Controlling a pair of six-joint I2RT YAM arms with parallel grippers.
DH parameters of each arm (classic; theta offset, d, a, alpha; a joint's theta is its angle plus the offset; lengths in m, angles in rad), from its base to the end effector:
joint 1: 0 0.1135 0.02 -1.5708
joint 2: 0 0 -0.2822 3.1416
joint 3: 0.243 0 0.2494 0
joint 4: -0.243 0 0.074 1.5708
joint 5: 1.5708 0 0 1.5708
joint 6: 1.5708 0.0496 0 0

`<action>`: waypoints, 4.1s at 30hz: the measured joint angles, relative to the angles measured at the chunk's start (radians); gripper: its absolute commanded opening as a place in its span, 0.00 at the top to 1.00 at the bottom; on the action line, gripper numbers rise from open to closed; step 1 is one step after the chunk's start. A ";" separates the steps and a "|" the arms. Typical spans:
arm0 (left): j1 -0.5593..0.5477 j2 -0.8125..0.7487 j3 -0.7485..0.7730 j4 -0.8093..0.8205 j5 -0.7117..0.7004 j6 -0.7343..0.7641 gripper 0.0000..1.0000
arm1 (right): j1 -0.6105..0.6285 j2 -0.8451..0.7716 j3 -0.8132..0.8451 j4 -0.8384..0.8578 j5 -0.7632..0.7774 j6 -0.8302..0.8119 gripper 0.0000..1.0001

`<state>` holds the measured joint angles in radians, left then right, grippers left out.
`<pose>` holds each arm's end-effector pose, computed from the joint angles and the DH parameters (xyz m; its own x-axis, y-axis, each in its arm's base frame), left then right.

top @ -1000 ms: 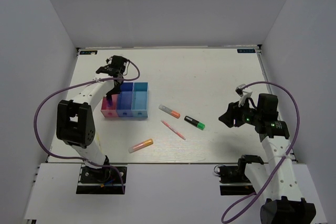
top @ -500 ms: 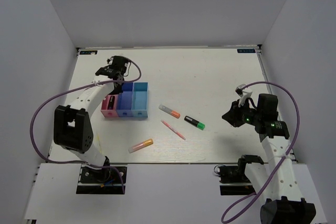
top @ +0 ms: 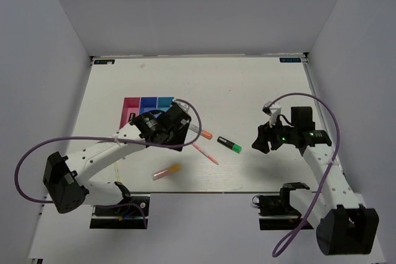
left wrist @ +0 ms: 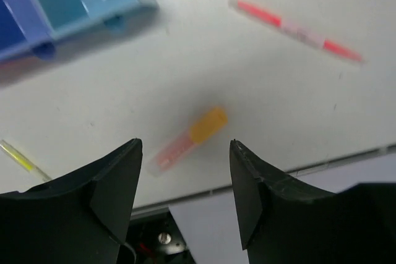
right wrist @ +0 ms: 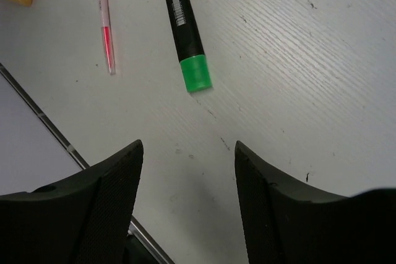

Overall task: Sort the stationery into containers
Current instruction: Pick up the pen from the center of the board, then place the pen in the storage box.

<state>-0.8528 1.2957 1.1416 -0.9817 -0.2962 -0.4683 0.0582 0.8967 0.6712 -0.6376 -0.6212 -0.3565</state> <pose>0.1707 -0.1734 0.2971 -0.8210 0.2836 -0.4955 0.3013 0.9524 0.0460 0.1656 0.0386 0.2515 -0.5626 -0.3170 -0.7636 -0.6630 0.7247 0.1876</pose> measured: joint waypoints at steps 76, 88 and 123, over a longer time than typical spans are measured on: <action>-0.157 -0.800 -0.293 -0.133 -0.198 -0.165 0.11 | 0.766 1.129 1.332 -0.094 0.184 0.368 1.00; -0.157 -0.738 -0.235 -0.161 -0.277 -0.196 0.11 | 0.789 1.388 1.439 0.426 0.131 0.882 1.00; -0.157 -0.725 -0.183 -0.183 -0.314 -0.246 0.11 | 0.877 1.729 1.528 0.985 0.117 0.708 0.68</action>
<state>-1.0100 0.5709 0.9581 -1.1652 -0.6106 -0.7147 0.9356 2.6255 2.1994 0.3473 -0.5037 0.3511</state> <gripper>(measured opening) 0.895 0.341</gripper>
